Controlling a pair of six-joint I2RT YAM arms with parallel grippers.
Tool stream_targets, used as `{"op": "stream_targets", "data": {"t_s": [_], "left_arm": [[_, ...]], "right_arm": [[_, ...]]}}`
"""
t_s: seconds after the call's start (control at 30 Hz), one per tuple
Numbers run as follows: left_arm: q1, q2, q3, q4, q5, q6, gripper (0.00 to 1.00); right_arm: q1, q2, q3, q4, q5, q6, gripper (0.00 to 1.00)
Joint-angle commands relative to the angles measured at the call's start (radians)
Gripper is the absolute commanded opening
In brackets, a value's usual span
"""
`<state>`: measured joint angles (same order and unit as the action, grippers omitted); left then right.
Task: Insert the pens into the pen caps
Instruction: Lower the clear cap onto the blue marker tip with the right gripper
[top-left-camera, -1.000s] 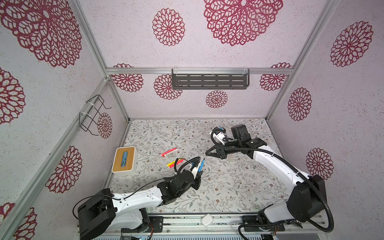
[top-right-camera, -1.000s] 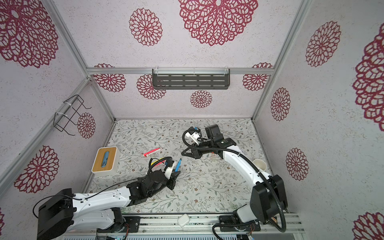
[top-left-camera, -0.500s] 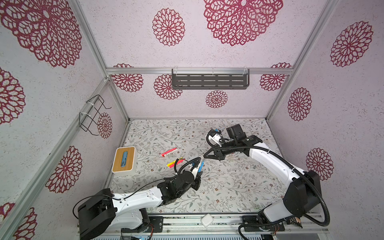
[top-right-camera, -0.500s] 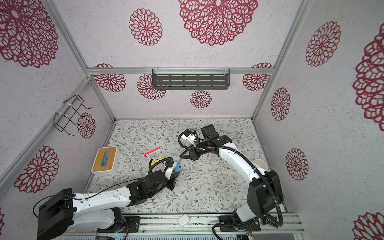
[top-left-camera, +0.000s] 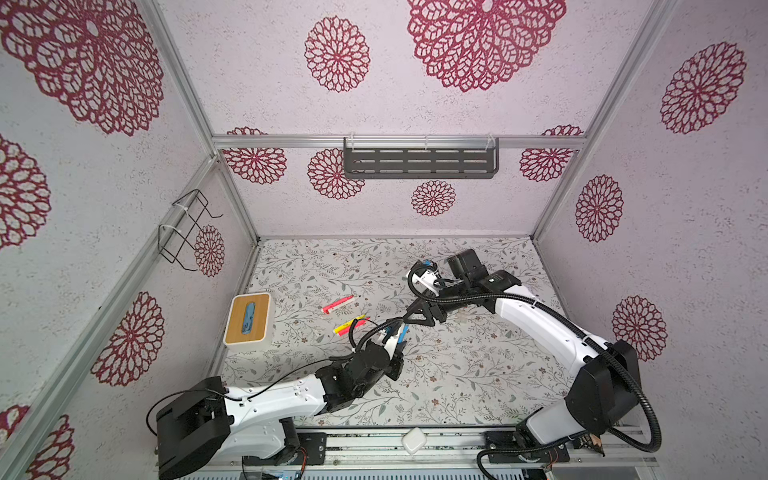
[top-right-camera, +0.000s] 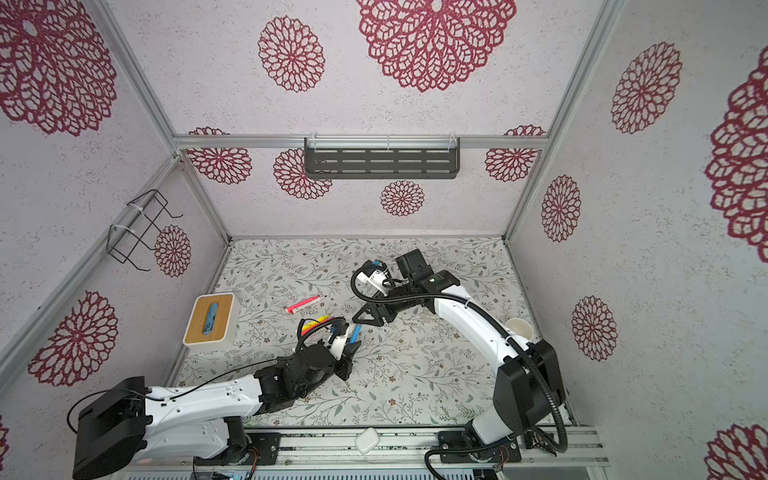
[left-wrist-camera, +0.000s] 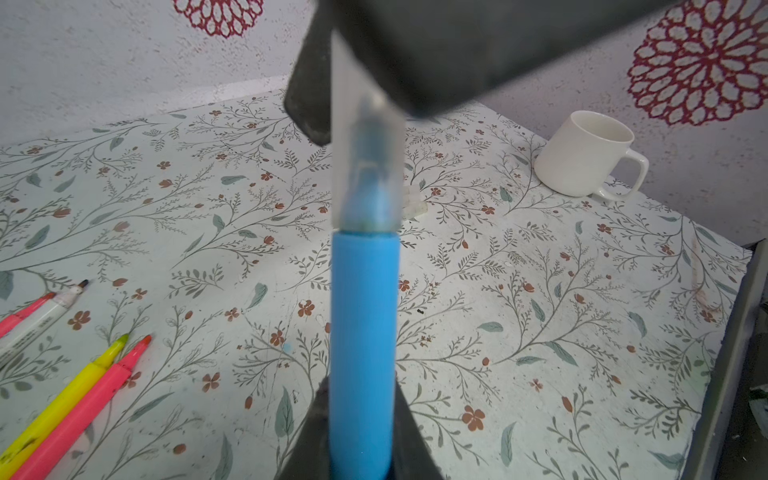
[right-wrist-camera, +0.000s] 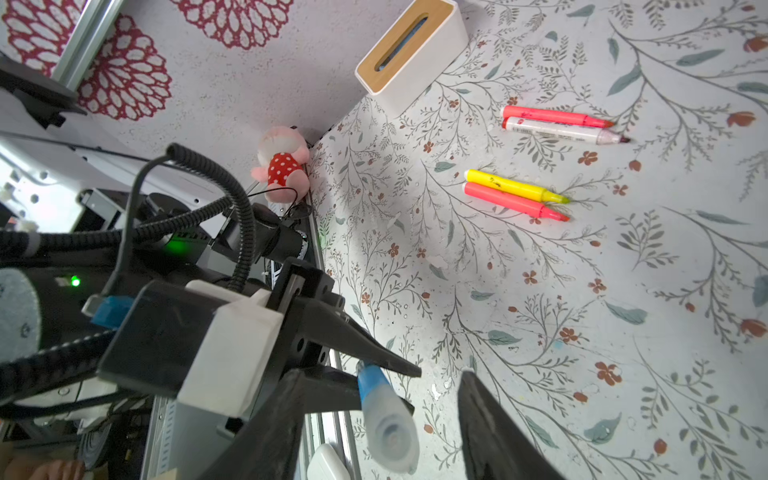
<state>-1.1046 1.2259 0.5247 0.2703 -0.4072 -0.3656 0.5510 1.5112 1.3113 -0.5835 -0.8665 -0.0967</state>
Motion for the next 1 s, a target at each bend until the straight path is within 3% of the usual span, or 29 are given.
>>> {"op": "stream_targets", "data": {"t_s": [0.0, 0.33, 0.57, 0.8, 0.97], "left_arm": [[-0.009, -0.014, 0.007, 0.037, -0.015, 0.015, 0.00], [-0.001, -0.036, -0.003, 0.089, 0.077, 0.010, 0.00], [0.110, -0.011, -0.004, 0.241, 0.347, -0.101, 0.00], [0.140, 0.068, 0.023, 0.316, 0.454, -0.150, 0.00], [0.140, 0.109, 0.018, 0.373, 0.467, -0.185, 0.00]], "right_arm": [[-0.003, -0.088, 0.001, 0.078, 0.110, 0.058, 0.67], [-0.110, -0.269, -0.116, 0.318, 0.266, 0.301, 0.70], [-0.115, -0.288, -0.218, 0.534, 0.170, 0.476, 0.68], [-0.075, -0.303, -0.295, 0.666, 0.142, 0.517, 0.66], [-0.061, -0.295, -0.313, 0.701, 0.135, 0.532, 0.63]]}}
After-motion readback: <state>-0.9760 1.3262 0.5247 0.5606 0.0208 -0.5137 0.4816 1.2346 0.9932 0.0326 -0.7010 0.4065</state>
